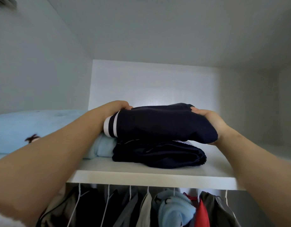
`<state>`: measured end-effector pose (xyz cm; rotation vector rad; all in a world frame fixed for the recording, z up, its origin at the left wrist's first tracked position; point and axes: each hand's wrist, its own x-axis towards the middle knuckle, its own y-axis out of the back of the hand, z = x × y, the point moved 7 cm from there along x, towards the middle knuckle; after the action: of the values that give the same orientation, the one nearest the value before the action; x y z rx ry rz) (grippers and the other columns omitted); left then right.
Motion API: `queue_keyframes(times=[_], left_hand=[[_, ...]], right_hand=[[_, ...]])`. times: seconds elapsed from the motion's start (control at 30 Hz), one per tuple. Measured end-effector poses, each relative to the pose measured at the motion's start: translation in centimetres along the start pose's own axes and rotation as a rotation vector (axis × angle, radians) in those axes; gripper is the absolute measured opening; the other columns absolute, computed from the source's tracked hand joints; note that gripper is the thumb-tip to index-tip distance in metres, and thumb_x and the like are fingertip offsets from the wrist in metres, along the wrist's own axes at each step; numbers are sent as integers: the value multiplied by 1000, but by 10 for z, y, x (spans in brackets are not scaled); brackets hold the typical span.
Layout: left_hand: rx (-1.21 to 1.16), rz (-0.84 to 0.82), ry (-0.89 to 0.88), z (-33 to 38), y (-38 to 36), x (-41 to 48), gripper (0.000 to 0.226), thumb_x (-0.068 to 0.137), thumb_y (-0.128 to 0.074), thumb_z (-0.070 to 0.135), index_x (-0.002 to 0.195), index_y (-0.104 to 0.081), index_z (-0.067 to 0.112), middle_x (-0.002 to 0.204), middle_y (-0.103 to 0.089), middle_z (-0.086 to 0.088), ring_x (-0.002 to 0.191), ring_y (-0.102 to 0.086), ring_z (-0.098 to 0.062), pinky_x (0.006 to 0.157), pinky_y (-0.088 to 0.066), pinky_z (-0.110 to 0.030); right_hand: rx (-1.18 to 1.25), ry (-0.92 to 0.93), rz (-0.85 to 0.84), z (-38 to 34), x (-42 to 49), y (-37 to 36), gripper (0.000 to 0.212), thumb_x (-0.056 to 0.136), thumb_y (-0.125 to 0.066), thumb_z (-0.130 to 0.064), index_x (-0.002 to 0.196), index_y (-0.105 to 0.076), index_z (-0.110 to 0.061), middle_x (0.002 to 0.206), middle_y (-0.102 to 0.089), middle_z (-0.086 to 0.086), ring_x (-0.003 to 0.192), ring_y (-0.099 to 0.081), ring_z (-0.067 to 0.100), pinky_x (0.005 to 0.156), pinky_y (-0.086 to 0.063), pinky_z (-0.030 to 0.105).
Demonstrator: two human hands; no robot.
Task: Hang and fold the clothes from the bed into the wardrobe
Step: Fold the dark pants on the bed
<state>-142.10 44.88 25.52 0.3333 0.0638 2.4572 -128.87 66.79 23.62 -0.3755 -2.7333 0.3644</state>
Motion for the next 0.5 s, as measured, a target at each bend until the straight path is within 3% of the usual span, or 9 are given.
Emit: queue_keyframes(times=[0.17,0.37,0.43,0.5], left_hand=[[11,-23,-9,2,-1,-5,13,78,-32,6,80,-44,11,79,-43,-6,68,-43,-19,66,-36,-28],[13,5,12,-1,3,-6,18,78,-33,5,81,-50,10,78,-49,-6,70,-48,-20,69,-39,-29],[115,38,31,-1,5,-8,19,81,-37,6,85,-55,9,85,-53,-9,79,-51,-23,79,-42,-32],[376,87,45,-3,4,-9,17,87,-44,12,93,-60,11,94,-56,-10,90,-52,-24,90,-43,-36]], right_hand=[[7,-19,31,3,6,6,44,89,-53,-17,131,-53,-29,88,-65,-3,77,-61,17,70,-46,30],[28,-27,37,4,7,4,43,90,-53,-17,131,-52,-29,84,-65,-3,73,-62,16,66,-46,31],[16,-47,13,6,7,3,41,91,-52,-17,131,-52,-25,81,-67,-2,69,-64,16,65,-47,30],[-137,-97,21,11,-1,0,36,93,-52,-17,128,-55,-13,73,-68,0,58,-66,10,62,-49,26]])
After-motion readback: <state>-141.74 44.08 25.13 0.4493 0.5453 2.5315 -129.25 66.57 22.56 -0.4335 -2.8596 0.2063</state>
